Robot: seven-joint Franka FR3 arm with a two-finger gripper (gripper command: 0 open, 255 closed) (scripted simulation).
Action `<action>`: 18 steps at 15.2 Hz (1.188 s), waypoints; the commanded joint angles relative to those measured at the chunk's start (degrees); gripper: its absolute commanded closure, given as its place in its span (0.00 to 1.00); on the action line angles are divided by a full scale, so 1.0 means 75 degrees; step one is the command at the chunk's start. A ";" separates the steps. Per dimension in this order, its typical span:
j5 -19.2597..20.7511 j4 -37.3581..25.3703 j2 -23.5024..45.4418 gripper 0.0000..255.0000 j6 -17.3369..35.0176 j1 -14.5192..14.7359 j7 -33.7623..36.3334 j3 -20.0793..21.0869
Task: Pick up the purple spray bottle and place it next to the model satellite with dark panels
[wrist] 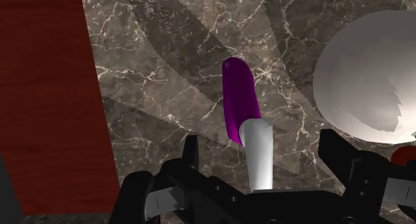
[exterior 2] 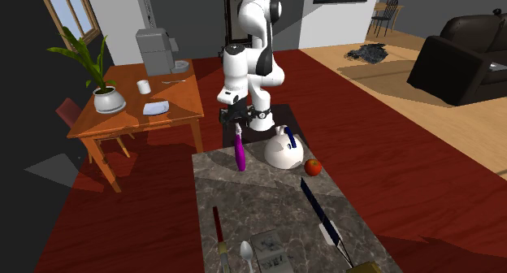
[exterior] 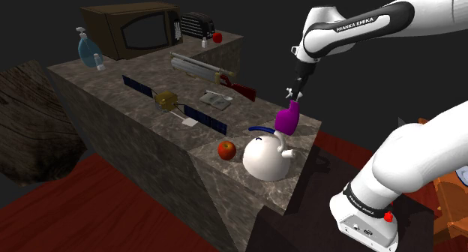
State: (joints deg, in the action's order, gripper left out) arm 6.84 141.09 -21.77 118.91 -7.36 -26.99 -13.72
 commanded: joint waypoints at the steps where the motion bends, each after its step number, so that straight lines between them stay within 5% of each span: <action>1: -0.0001 0.0001 0.0004 0.00 0.0006 0.0000 0.0000 -0.0001; 3: 0.0000 0.0001 0.0003 0.00 0.0004 0.0000 0.0000 -0.0001; 4: 0.0000 0.0001 0.0003 1.00 0.0004 0.0000 0.0000 -0.0001; 13: -0.0001 0.0001 0.0004 1.00 0.0006 0.0000 0.0000 -0.0001; 18: -0.0011 -0.0369 -0.0182 1.00 -0.0549 0.0005 0.0004 0.0049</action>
State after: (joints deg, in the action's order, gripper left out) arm 6.76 138.99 -22.81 115.81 -7.32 -26.95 -13.42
